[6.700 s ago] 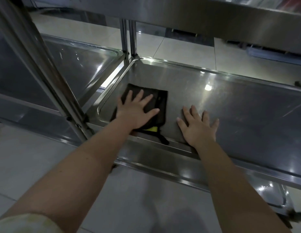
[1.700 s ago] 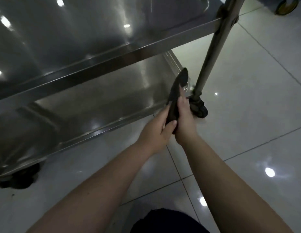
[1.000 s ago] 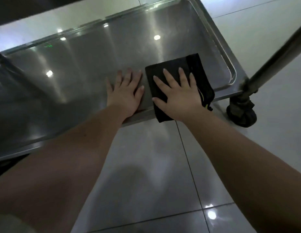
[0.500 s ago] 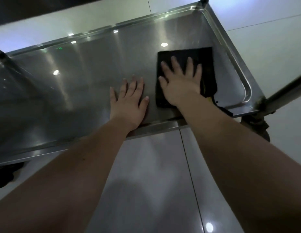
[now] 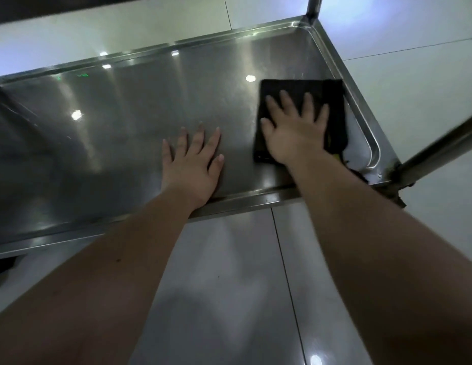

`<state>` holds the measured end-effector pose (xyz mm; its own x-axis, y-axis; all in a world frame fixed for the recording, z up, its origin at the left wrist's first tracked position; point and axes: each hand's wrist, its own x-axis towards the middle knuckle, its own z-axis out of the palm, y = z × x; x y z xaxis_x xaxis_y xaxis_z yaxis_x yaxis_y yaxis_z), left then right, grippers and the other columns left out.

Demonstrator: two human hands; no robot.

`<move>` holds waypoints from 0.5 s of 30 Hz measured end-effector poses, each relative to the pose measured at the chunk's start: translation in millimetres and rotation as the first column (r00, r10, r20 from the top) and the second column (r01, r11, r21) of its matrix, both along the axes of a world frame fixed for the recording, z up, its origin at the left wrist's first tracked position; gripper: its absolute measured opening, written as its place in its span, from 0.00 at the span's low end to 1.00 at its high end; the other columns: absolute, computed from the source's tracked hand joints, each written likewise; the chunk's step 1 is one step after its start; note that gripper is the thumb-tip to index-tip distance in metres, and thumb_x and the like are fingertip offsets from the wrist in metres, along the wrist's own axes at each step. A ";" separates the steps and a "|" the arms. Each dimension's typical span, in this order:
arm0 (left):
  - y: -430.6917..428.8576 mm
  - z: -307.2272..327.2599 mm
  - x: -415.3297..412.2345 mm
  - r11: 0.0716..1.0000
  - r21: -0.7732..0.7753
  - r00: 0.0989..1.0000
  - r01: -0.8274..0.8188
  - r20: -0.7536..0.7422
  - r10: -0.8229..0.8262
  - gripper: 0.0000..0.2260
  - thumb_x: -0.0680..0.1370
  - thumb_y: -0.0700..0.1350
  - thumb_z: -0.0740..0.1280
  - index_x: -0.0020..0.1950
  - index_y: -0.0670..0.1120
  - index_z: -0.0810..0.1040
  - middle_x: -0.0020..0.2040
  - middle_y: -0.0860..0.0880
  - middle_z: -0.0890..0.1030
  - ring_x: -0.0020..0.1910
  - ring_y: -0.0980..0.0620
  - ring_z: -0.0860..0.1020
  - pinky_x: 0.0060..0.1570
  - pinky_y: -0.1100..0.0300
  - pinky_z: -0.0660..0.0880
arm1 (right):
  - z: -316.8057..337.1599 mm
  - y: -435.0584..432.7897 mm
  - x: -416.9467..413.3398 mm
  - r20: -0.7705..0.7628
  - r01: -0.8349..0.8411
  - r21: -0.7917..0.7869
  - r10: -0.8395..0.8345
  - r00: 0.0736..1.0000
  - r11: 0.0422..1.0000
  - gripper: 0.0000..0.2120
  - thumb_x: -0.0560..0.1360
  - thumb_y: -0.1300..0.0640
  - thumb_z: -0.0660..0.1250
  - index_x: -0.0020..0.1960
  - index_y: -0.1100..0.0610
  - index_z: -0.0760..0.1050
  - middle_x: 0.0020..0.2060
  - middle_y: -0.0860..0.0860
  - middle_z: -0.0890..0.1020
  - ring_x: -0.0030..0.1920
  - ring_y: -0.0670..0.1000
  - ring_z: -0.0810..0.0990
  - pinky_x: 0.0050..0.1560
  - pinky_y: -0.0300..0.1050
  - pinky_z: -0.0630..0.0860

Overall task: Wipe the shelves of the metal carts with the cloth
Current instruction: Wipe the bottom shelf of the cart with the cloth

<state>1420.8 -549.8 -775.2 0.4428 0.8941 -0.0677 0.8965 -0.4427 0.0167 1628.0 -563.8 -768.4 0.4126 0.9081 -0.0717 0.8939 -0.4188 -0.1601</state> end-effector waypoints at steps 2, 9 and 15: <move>-1.5 -0.1 -1.8 1.000 0.002 1.000 0.003 0.011 -0.003 0.25 0.82 0.57 0.45 0.79 0.60 0.45 0.81 0.52 0.48 0.78 0.43 0.46 0.74 0.38 0.43 | 1.7 6.7 -32.5 0.002 -0.129 -0.022 0.129 0.992 0.991 0.27 0.81 0.38 0.43 0.79 0.40 0.45 0.79 0.43 0.45 0.78 0.60 0.39 0.72 0.68 0.36; -5.4 -0.3 -7.2 1.000 -0.014 0.999 -0.002 0.037 0.002 0.25 0.82 0.60 0.45 0.79 0.62 0.45 0.80 0.53 0.48 0.79 0.44 0.46 0.74 0.40 0.41 | -0.8 -18.0 1.1 0.019 -0.229 0.026 0.229 0.973 0.973 0.27 0.80 0.35 0.45 0.78 0.37 0.48 0.79 0.42 0.50 0.79 0.56 0.44 0.75 0.62 0.40; -9.3 -1.3 0.1 1.000 -0.004 0.999 -0.005 0.041 0.005 0.25 0.81 0.61 0.46 0.78 0.63 0.46 0.80 0.54 0.49 0.79 0.44 0.45 0.74 0.39 0.43 | -1.0 -65.5 74.9 0.081 0.039 -0.077 -0.033 0.996 0.996 0.27 0.81 0.36 0.41 0.78 0.38 0.44 0.79 0.44 0.46 0.78 0.57 0.41 0.75 0.63 0.37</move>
<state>1420.9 -559.1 -776.5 0.4406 0.8961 -0.0529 0.8973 -0.4379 0.0554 1702.8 -629.3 -769.4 0.4519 0.8855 -0.1078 0.8867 -0.4591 -0.0541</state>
